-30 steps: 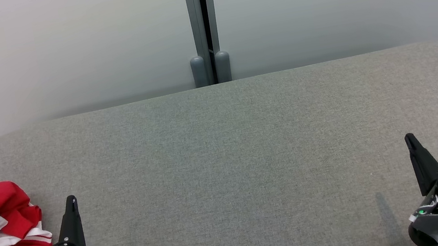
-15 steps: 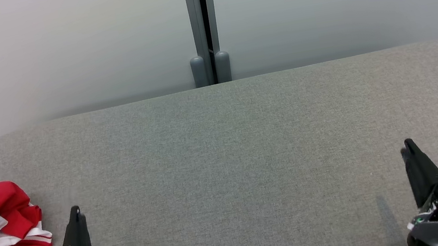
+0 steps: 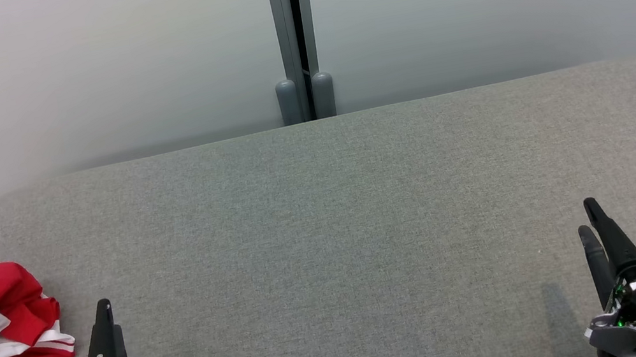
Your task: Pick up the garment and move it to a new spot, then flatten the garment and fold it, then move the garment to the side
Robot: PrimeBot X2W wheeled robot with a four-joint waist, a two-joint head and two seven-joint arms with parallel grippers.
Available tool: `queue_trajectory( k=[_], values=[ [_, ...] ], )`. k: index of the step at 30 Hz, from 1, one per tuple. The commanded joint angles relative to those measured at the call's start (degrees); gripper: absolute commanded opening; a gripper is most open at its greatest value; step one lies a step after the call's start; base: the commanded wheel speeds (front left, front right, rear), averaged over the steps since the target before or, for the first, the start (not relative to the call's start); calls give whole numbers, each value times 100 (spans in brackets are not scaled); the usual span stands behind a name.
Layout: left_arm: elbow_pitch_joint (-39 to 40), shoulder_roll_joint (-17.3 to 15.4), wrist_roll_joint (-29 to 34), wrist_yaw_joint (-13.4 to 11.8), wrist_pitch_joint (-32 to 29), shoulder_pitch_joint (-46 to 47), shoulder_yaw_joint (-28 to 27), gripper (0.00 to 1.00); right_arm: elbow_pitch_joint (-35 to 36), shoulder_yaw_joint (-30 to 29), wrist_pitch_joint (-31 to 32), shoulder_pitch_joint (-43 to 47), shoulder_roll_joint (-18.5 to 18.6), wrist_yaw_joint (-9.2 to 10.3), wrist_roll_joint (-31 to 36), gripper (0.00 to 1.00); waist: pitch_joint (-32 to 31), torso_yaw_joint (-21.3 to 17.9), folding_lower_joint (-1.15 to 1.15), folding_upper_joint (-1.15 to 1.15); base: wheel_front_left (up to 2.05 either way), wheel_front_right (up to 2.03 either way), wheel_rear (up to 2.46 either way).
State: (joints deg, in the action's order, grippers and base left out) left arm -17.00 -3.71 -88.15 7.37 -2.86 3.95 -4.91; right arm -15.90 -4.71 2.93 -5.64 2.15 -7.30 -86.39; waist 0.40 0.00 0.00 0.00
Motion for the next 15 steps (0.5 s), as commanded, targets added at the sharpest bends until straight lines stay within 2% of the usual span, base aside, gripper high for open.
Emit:
queue_trajectory(
  k=[1, 15],
  values=[
    [52, -90, 161, 3, 61, 224, 21, 100, 92, 16, -67, -168, 32, -10, 209, 100, 3, -1, 0, 0, 0, 0, 0],
    [-85, -160, 2035, 5, 400, 344, 91, 100, -1, 36, -407, -284, 41, -13, 1875, 100, 39, -9, 0, 0, 0, 0, 0]
  ],
)
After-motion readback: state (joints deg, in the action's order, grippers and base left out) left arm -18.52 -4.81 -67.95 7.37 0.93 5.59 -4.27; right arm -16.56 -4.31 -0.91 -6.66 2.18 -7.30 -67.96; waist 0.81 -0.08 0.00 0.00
